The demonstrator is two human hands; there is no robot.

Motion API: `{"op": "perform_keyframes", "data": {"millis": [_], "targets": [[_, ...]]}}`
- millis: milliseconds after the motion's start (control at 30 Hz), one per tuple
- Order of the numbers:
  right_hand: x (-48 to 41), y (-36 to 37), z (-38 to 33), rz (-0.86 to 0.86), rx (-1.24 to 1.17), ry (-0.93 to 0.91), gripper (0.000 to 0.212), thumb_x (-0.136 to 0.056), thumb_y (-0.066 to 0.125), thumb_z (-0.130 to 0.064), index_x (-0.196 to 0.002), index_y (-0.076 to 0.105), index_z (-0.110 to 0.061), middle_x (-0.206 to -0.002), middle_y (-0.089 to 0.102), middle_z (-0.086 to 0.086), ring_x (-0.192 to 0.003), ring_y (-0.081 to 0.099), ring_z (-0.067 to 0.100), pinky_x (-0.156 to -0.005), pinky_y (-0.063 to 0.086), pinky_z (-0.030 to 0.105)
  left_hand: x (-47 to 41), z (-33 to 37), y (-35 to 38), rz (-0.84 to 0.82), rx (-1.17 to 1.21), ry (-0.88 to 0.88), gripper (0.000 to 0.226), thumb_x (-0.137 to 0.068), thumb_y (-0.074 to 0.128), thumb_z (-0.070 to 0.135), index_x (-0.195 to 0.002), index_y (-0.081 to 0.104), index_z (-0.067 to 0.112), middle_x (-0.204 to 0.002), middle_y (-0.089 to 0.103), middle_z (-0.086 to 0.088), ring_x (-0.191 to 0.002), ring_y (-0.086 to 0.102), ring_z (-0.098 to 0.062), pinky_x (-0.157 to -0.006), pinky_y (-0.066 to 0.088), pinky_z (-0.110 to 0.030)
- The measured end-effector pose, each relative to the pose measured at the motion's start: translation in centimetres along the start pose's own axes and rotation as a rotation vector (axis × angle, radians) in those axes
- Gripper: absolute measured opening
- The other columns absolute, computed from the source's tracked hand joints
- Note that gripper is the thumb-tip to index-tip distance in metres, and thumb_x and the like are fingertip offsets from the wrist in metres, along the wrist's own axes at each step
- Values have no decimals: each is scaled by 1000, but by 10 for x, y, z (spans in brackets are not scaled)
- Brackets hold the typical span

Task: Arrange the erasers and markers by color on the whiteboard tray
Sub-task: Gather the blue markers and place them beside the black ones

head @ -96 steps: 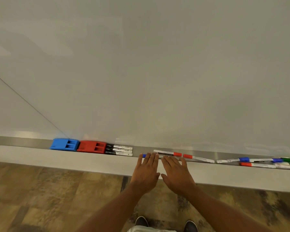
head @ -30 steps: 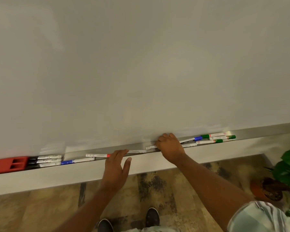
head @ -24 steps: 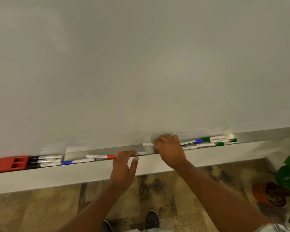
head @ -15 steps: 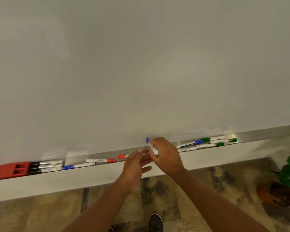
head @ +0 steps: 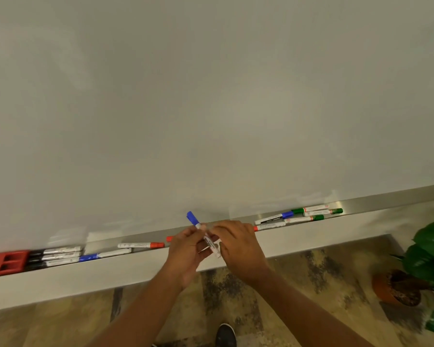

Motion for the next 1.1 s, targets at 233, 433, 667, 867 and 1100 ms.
{"op": "perform_keyframes", "data": {"millis": [233,433,667,867,1100], "targets": [[0,-25,103,-116,122,297,30,-87,71,-4,-114,74,-15,-114,74,5,-101,67,28,-84,54,48,-6,-14,-21,107,-71,-11,25,-103,66,13,-122,67,-3,-109,80,-23,-100,79,-41,-95,61,-59],[3,-21,166,-321,296,333,30,-90,63,1,-113,75,-13,-112,74,9,-100,67,34,-80,56,46,-3,-22,-12,78,-109,-26,24,-104,64,14,-121,70,-1,-108,80,-22,-97,80,-39,-78,66,-49],[6,-3,177,-548,403,262,20,-94,58,-7,-104,70,-20,-102,71,1,-100,61,24,-76,57,40,-3,-25,-5,81,-116,-56,23,-108,58,15,-123,68,1,-116,76,-24,-99,80,-37,-75,66,-48],[4,8,178,-629,467,210,28,-91,60,-3,-109,69,-22,-108,71,-1,-105,62,22,-74,59,39,-1,-34,-3,84,-154,-57,21,-108,55,9,-123,67,1,-116,76,-24,-98,81,-35,-78,66,-48],[1,20,171,-703,588,81,20,-92,61,-10,-108,67,-22,-111,70,1,-105,64,25,-78,58,42,1,-32,-3,79,-149,-44,20,-107,56,6,-122,69,2,-114,77,-24,-99,80,-37,-78,65,-48]]}}
Point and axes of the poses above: each hand's wrist, its own x-axis away from the middle knuckle, its own y-axis out of the palm, z = x × y, the point moved 10 cm from there along -x, towards the middle knuckle
